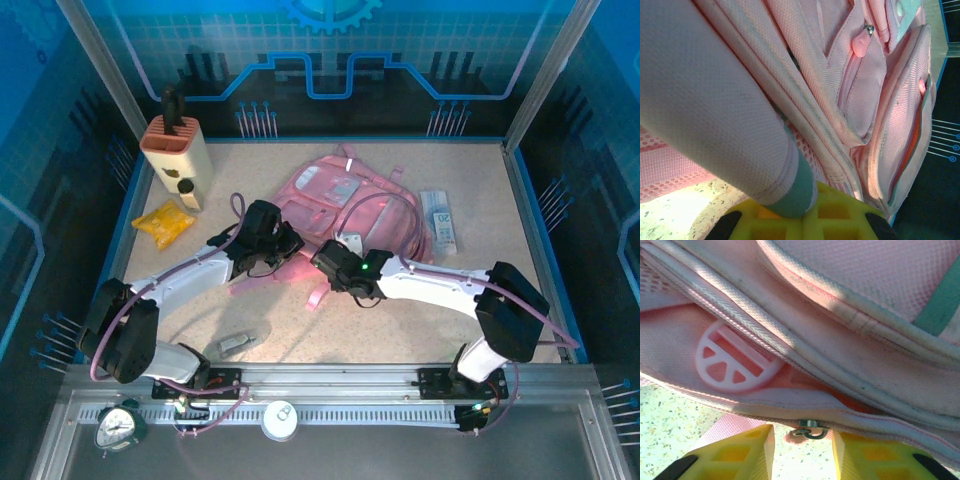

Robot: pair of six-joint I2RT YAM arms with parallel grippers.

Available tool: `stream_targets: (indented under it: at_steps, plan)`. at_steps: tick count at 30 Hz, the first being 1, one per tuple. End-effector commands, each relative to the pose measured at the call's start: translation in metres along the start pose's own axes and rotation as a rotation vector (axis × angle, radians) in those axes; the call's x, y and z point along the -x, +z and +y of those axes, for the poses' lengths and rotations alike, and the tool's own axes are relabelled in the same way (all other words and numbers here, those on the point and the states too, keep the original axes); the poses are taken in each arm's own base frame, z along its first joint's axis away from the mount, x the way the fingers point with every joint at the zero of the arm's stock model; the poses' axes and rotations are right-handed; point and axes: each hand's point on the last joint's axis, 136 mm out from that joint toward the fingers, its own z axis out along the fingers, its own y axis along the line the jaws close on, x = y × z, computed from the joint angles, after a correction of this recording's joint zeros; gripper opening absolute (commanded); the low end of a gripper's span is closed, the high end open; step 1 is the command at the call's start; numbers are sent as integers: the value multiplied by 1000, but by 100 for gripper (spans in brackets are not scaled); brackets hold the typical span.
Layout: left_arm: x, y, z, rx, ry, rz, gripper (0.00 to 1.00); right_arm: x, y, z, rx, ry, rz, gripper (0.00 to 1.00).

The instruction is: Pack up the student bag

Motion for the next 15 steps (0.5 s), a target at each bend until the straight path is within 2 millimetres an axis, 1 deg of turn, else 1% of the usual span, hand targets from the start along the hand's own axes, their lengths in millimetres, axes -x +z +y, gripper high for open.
stream_targets:
  at_steps: [1, 4, 7, 9, 11, 15]
  plan:
    - [-4, -15, -24, -94, 37, 3, 0, 8, -1, -8, -61, 40, -4, 37]
    - [-3, -15, -25, -98, 37, 0, 0, 16, 5, -14, -104, 58, -10, 38]
    - [-3, -14, -24, -92, 40, 3, 0, 19, 2, -16, -120, 53, -17, 32]
    - [-4, -14, -24, -92, 42, 4, 0, 16, -2, -19, -120, 43, -23, 30]
    - [-3, -14, -24, -91, 42, 3, 0, 11, -4, -27, -132, 53, -14, 25]
    - [-3, -13, -24, -92, 50, 3, 0, 3, -9, -33, -116, 51, 1, 22]
